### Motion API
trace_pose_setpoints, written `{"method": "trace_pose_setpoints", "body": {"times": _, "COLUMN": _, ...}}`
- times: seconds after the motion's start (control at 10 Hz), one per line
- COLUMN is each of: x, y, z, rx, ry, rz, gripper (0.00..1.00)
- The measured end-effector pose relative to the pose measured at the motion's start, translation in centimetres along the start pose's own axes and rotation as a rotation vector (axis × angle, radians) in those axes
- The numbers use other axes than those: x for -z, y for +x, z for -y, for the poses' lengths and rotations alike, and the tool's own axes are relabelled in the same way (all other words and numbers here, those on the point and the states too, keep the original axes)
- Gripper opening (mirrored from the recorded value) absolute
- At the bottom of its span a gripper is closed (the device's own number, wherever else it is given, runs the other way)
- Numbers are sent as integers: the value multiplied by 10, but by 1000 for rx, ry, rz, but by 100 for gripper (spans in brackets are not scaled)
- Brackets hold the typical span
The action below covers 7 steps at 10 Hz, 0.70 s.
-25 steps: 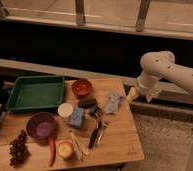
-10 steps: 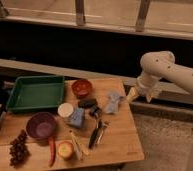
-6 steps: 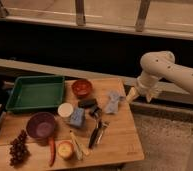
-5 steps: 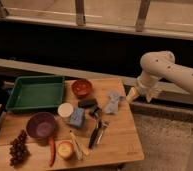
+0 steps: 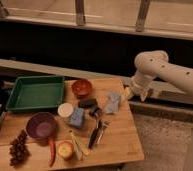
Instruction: Wipe purple bowl with brush
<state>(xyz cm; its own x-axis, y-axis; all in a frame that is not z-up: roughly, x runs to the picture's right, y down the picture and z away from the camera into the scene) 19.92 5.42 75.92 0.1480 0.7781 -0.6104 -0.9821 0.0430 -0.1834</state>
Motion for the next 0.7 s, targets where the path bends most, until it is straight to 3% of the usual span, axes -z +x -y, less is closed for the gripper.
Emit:
{"method": "trace_pose_setpoints", "body": {"times": 0.2, "x": -8, "y": -5, "z": -39, "rx": 68, "ry": -55, "rz": -7, "gripper": 71}}
{"method": "trace_pose_setpoints", "body": {"times": 0.4, "x": -23, "y": 9, "z": -71, "rx": 148, "ry": -111, "rz": -30, "gripper": 71}}
{"method": "trace_pose_setpoints", "body": {"times": 0.6, "x": -26, "y": 26, "z": -100, "rx": 264, "ry": -136, "rz": -21, "gripper": 71}}
{"method": "trace_pose_setpoints", "body": {"times": 0.7, "x": -27, "y": 31, "z": -103, "rx": 285, "ry": -137, "rz": -23, "gripper": 71}}
